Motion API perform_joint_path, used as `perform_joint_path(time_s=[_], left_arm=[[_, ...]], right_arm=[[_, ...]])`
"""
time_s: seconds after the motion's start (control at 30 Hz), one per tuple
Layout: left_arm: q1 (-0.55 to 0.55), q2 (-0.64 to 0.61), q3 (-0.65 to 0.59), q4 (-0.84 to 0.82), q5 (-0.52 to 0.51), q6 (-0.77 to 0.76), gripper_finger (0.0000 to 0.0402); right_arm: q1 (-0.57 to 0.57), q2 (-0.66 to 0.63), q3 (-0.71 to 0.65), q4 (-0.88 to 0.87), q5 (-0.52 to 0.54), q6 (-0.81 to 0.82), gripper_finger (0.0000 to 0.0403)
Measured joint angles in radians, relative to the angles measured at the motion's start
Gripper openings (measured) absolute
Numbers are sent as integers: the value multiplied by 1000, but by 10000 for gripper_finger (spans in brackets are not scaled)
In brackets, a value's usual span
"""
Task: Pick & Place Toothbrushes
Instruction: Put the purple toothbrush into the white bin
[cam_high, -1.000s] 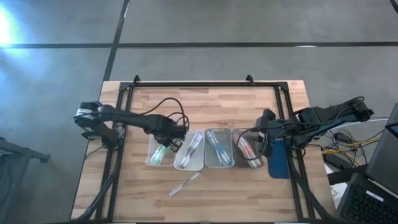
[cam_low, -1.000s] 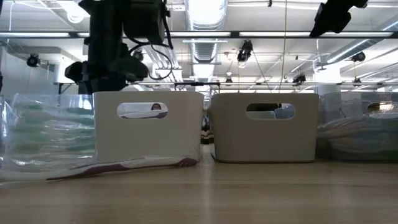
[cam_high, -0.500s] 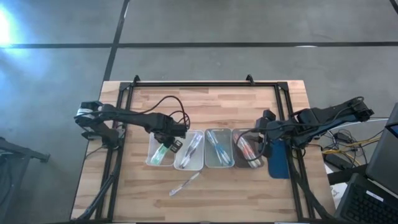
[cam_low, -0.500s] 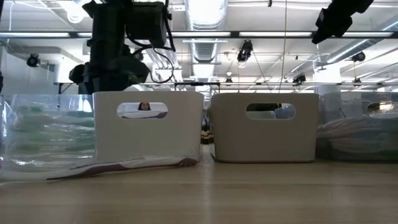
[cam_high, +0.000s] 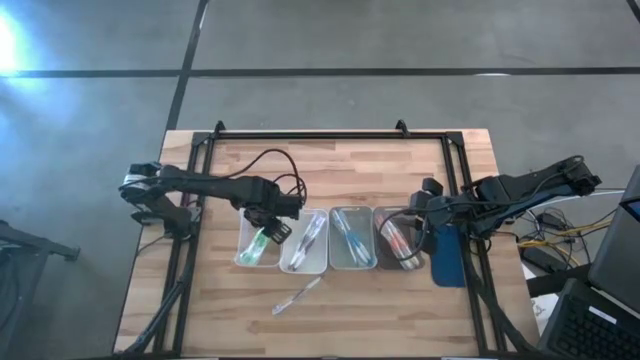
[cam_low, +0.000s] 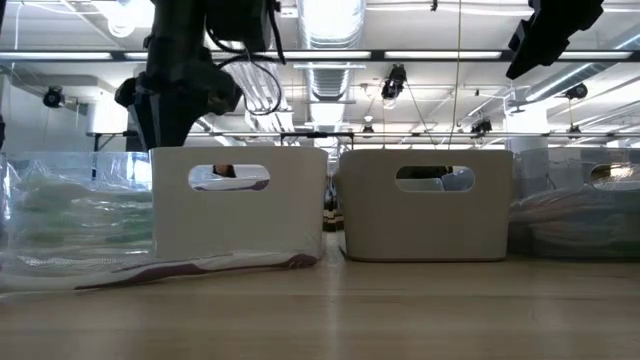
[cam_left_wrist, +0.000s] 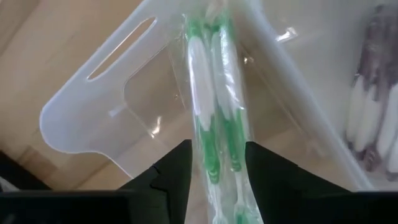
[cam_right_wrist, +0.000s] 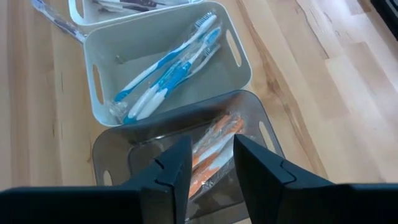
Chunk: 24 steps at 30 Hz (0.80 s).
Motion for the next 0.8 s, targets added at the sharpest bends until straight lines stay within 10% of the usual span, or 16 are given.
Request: perform_joint_path(time_s=[0.33,0.8], left_arm=[[-28,-2,91,-26,-12,-3,151],[-252,-16,102,238,-267,-26,148]], right_arm=[[5,-24,43,-5,-20,-137,76],[9,-426,1,34,90,-332,22]])
